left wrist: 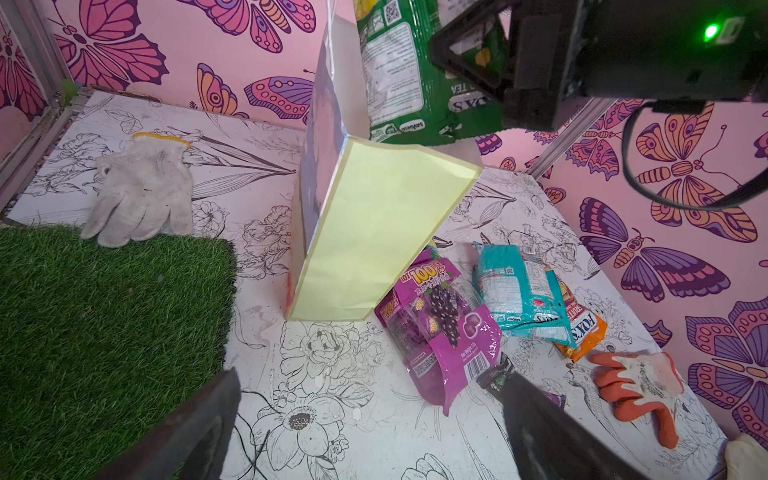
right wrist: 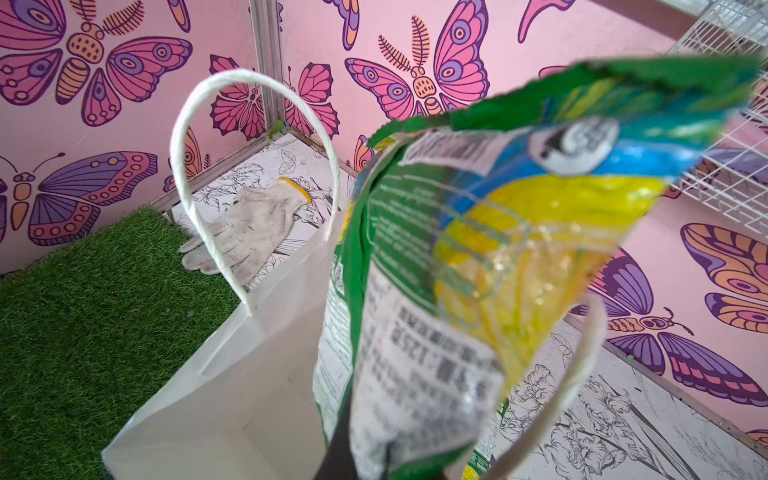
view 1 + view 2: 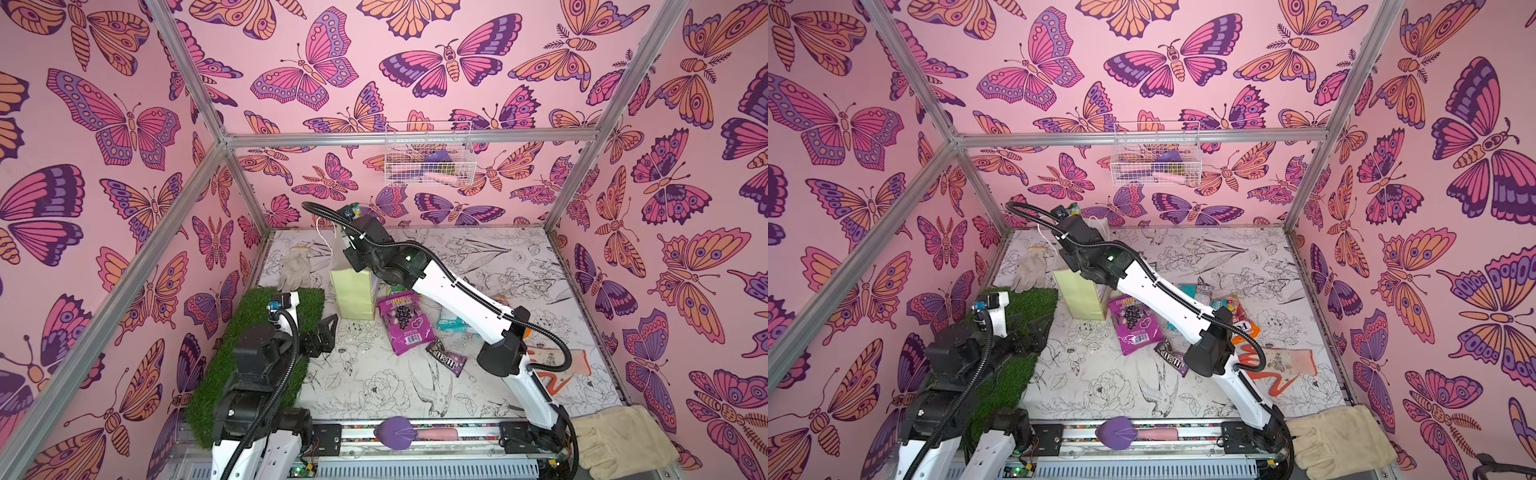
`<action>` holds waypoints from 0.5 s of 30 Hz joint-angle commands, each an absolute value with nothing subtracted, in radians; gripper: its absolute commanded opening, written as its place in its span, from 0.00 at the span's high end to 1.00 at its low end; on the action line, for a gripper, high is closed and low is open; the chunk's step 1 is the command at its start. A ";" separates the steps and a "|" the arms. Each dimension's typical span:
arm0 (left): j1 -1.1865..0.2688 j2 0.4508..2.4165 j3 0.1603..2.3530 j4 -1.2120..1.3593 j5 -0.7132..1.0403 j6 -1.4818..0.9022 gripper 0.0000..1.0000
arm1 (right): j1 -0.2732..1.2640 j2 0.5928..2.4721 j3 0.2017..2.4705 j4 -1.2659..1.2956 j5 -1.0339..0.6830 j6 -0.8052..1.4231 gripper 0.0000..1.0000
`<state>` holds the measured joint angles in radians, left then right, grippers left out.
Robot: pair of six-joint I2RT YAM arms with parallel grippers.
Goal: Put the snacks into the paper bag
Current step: 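Carry the green snack bag with the right gripper over the paper bag opening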
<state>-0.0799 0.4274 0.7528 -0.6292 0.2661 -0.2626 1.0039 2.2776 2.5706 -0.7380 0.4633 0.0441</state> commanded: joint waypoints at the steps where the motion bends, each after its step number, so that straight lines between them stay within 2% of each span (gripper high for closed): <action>1: -0.086 0.430 0.737 -0.636 0.276 -0.254 0.01 | 0.999 2.289 2.613 -0.715 0.489 0.028 0.95; 15: -0.086 0.428 0.737 -0.636 0.276 -0.253 0.00 | 0.994 2.295 2.613 -0.730 0.499 0.044 0.93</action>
